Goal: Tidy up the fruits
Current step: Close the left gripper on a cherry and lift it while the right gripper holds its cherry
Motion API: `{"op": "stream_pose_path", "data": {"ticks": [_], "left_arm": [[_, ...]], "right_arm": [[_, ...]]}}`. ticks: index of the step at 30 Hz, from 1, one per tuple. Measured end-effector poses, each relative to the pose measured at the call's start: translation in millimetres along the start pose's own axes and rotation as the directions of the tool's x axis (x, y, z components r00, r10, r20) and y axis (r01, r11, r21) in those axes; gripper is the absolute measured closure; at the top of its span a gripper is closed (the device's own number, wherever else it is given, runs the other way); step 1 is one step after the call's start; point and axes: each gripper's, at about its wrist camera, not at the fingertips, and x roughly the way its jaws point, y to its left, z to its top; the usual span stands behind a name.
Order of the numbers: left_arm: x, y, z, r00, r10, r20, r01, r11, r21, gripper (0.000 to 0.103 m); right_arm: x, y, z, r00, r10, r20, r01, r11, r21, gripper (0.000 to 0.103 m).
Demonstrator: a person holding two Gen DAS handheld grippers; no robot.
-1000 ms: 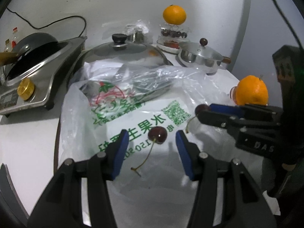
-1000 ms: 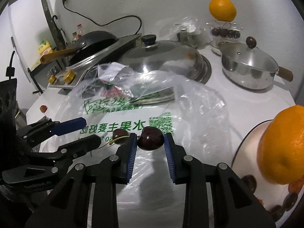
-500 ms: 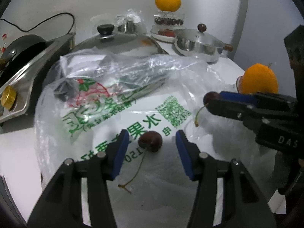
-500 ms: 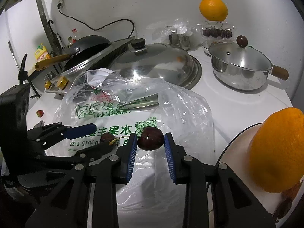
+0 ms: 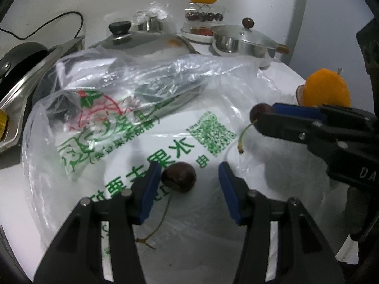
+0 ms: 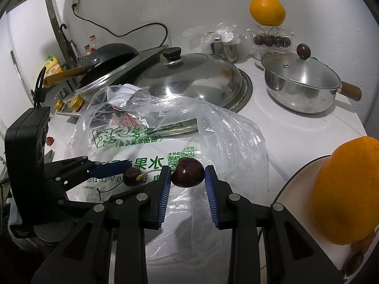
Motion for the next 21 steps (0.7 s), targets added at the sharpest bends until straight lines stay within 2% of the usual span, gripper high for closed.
{"op": "stream_pose_path", "data": {"ticks": [9,12,14,21], "left_arm": [[6.5,-3.3,0.8,1.0,0.01,-0.012,-0.01,1.0,0.013,0.052],[7.0,-3.6,1.6,1.0,0.025,-0.011,-0.024,1.0,0.016,0.057],[6.5,-4.2,2.0,1.0,0.029,-0.008,-0.029,0.999,0.02,0.067],[3.5,-7.2,1.4,0.999,0.035,0.002,-0.035,0.999,0.04,0.072]], "right_arm": [[-0.2,-0.2,-0.8,1.0,0.005,0.003,-0.005,1.0,0.003,0.072],[-0.2,-0.3,-0.6,1.0,0.006,0.002,-0.006,1.0,0.006,0.072],[-0.4,-0.5,-0.4,1.0,0.007,0.003,-0.007,1.0,0.007,0.072],[-0.9,-1.1,-0.7,1.0,0.004,0.004,-0.004,1.0,0.006,0.072]]}}
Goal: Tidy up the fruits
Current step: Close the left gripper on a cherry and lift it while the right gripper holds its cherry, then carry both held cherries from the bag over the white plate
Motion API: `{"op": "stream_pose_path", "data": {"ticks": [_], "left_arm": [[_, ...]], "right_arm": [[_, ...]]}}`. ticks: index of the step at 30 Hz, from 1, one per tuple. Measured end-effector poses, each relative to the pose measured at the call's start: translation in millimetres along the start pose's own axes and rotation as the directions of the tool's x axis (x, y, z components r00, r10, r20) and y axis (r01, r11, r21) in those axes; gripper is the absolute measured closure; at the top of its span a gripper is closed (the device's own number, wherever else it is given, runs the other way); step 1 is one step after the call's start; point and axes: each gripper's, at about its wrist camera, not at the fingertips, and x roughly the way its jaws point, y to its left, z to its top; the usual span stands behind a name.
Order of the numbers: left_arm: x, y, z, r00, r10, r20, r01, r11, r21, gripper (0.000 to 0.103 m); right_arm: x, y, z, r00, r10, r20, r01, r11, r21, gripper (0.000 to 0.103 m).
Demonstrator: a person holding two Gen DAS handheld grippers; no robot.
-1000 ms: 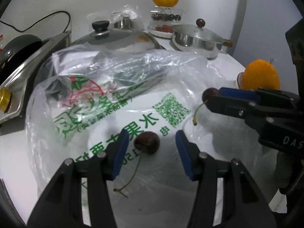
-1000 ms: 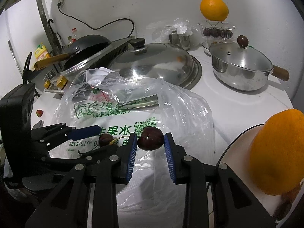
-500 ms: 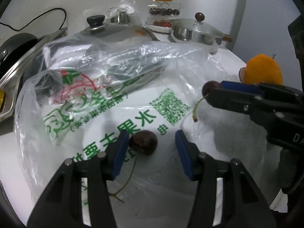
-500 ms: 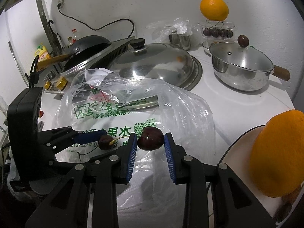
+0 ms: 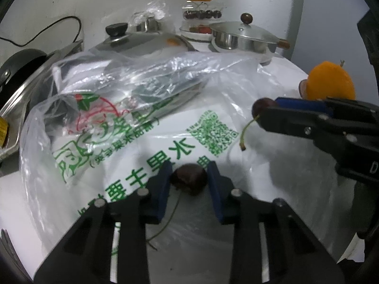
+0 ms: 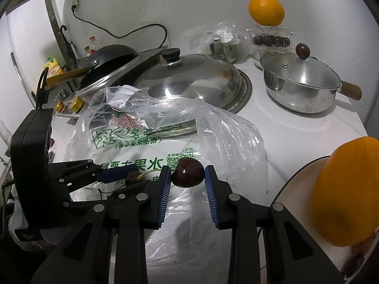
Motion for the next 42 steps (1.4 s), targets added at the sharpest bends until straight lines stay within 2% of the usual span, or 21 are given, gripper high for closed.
{"op": "stream_pose_path", "data": {"ticks": [15,42], "left_arm": [[-24,-5,1,0.999,-0.016,0.04,0.016,1.0,-0.001,0.072],[-85,-22,1,0.991,-0.024,0.132,0.026,1.0,-0.009,0.072]], "right_arm": [[-18,10,4,0.999,-0.01,0.036,0.01,1.0,-0.017,0.072],[-75,24,-10,0.994,-0.04,0.106,0.043,0.999,-0.032,0.072]]}}
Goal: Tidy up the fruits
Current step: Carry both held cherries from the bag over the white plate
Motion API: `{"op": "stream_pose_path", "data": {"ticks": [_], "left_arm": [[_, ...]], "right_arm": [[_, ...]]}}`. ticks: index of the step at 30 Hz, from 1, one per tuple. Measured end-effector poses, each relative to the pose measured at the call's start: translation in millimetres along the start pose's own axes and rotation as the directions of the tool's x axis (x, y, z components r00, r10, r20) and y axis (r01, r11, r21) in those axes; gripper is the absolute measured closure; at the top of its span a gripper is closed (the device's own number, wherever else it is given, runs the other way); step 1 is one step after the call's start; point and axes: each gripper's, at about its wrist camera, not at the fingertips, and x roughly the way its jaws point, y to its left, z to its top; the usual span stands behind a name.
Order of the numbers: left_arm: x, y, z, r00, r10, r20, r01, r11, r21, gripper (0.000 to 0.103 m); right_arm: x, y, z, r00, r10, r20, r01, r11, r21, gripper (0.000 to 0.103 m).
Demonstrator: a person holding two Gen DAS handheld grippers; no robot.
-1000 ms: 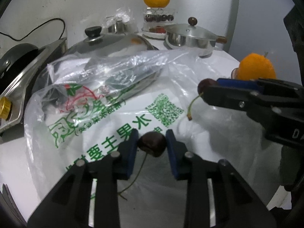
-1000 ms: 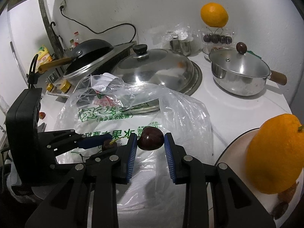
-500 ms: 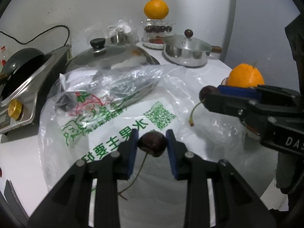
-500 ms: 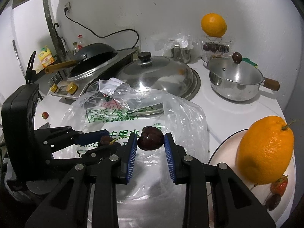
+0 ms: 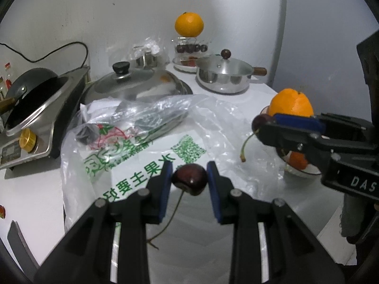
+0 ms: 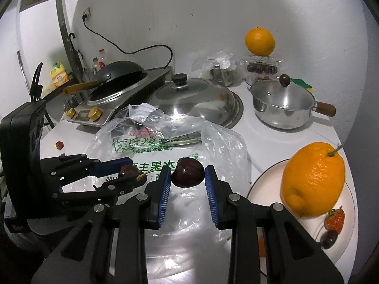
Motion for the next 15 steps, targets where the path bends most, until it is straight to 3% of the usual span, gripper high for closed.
{"op": "stream_pose_path", "data": {"ticks": [15], "left_arm": [[-23,-21,0,1.0,-0.011,0.029,0.01,1.0,0.011,0.072]], "right_arm": [[-35,-10,-11,0.999,-0.025,0.035,0.025,1.0,0.012,0.071]]}}
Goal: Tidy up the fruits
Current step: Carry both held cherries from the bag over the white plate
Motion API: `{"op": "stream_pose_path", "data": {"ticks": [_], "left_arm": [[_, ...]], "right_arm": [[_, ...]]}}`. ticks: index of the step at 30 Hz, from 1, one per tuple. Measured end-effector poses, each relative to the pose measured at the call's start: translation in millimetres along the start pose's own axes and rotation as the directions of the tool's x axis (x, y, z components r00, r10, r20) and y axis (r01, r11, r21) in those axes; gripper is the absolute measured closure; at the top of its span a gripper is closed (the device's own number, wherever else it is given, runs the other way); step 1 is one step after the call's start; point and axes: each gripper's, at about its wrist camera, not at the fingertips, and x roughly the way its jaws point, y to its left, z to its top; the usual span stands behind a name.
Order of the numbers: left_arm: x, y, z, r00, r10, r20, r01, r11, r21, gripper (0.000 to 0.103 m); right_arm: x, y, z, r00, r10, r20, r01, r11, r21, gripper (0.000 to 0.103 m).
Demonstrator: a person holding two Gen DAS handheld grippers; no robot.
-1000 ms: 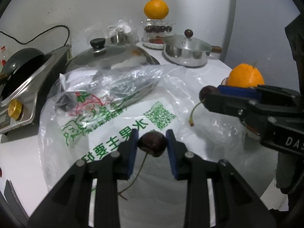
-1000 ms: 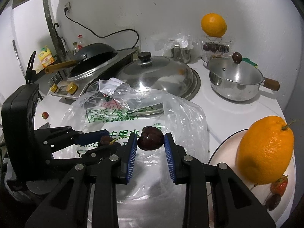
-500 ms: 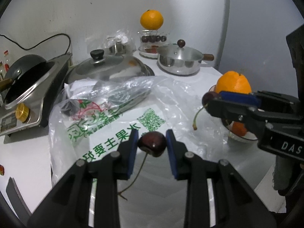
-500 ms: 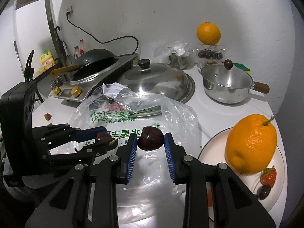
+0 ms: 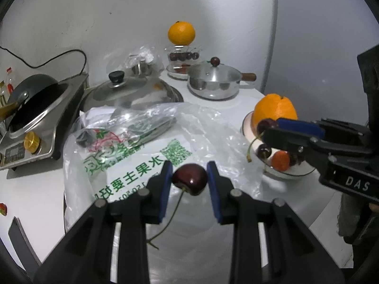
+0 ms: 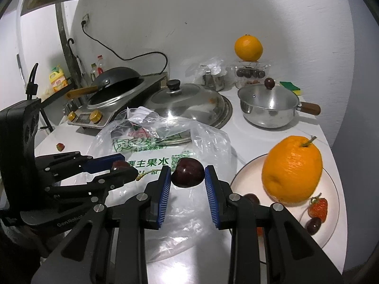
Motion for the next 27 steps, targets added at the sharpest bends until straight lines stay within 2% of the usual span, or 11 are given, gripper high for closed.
{"op": "stream_pose_path", "data": {"ticks": [16,27], "left_arm": [[-10,-34,3,1.0,-0.019,0.019,0.019,0.999,0.031,0.072],[-3,-64,6,0.999,-0.047,0.007,0.046,0.998,0.05,0.072]], "right_arm": [[-28,-23,-15,0.999,-0.033,0.018,0.032,0.999,0.022,0.072],[-43,-49,-26,0.998,-0.062,0.026,0.06,0.997,0.054,0.071]]}}
